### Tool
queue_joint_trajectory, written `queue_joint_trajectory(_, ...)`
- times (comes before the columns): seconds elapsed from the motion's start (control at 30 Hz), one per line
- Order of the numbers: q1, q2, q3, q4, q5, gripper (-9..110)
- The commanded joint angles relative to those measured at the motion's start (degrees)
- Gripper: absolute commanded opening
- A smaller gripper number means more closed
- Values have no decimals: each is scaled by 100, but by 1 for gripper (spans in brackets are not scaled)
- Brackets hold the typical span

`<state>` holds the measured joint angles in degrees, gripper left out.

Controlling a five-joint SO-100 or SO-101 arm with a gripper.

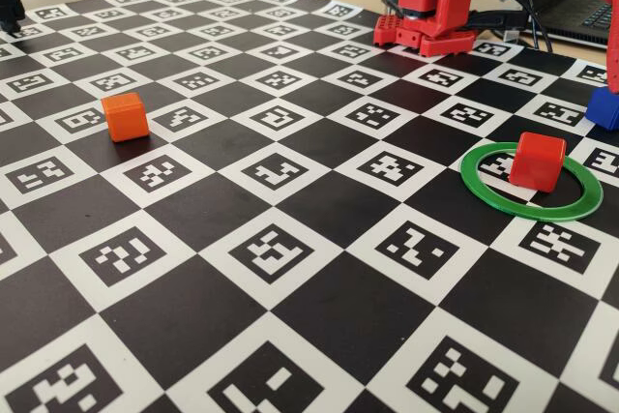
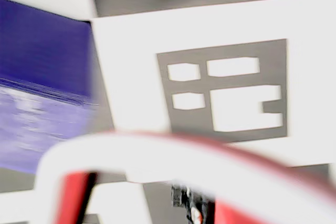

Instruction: Grab the red cube then put it in the green circle then put the blue cube on top and finally the orange cube on top

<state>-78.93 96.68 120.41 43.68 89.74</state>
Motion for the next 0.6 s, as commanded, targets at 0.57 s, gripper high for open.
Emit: queue_joint_trajectory(0.57, 299, -475, -589, -729, 624, 38)
